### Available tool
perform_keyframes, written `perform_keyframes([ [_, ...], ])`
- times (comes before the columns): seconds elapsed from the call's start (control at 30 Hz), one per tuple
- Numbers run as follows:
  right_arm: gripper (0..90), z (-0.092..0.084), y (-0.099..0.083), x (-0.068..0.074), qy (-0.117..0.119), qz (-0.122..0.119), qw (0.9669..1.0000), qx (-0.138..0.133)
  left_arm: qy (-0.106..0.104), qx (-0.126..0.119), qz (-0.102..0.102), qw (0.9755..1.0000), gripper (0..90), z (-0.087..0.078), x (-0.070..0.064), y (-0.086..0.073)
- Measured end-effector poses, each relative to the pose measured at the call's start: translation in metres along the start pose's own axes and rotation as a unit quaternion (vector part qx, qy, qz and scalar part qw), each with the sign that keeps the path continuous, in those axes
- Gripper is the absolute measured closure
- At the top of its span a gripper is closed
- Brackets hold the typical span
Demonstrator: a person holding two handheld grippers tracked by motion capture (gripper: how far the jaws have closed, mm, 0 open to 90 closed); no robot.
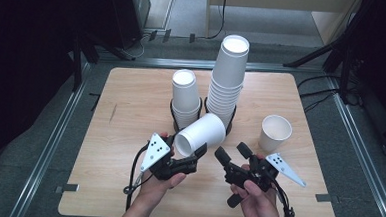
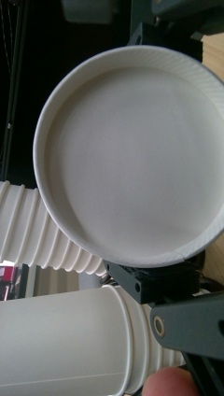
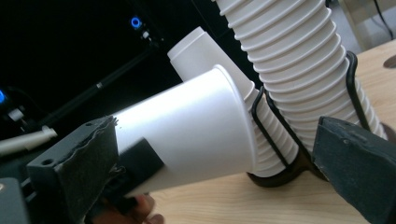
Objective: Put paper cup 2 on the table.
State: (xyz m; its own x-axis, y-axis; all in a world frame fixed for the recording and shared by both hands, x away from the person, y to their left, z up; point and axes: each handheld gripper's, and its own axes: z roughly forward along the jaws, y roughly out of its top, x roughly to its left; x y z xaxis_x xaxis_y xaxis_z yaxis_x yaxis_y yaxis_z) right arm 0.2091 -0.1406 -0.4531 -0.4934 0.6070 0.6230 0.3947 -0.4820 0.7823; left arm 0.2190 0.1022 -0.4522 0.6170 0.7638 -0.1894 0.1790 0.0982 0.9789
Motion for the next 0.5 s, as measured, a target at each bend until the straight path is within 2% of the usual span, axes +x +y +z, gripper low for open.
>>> perform_keyframes([
  [0.1,0.1,-0.0014,0.0029,0.0012,0.006,0.039,0.9992,-0.005,0.000,-0.003,-0.002,1.0000,22.2,0.0006,-0.0006,-0.0020],
  [0.17,0.0,-0.0022,0.0046,0.0023,0.009,0.072,0.9974,-0.004,0.000,-0.004,-0.002,1.0000,22.2,0.0011,-0.0012,-0.0028],
  [0.3,0.0,-0.0022,0.0058,0.0040,0.008,0.119,0.9928,-0.001,0.002,-0.009,-0.001,1.0000,22.2,0.0015,-0.0023,-0.0038],
  [0.37,0.0,-0.0011,0.0062,0.0039,0.005,0.152,0.9884,0.005,0.001,-0.011,-0.001,0.9999,22.2,0.0014,-0.0025,-0.0040],
  [0.43,0.0,-0.0001,0.0059,0.0030,0.004,0.189,0.9820,0.008,0.001,-0.013,0.000,0.9999,22.2,0.0011,-0.0031,-0.0041],
  [0.47,0.0,0.0006,0.0059,0.0029,0.002,0.215,0.9766,0.008,0.001,-0.014,0.000,0.9999,22.2,0.0011,-0.0032,-0.0042],
  [0.5,0.0,0.0008,0.0059,0.0028,0.001,0.225,0.9744,0.008,0.000,-0.015,0.001,0.9999,22.2,0.0009,-0.0037,-0.0043],
])
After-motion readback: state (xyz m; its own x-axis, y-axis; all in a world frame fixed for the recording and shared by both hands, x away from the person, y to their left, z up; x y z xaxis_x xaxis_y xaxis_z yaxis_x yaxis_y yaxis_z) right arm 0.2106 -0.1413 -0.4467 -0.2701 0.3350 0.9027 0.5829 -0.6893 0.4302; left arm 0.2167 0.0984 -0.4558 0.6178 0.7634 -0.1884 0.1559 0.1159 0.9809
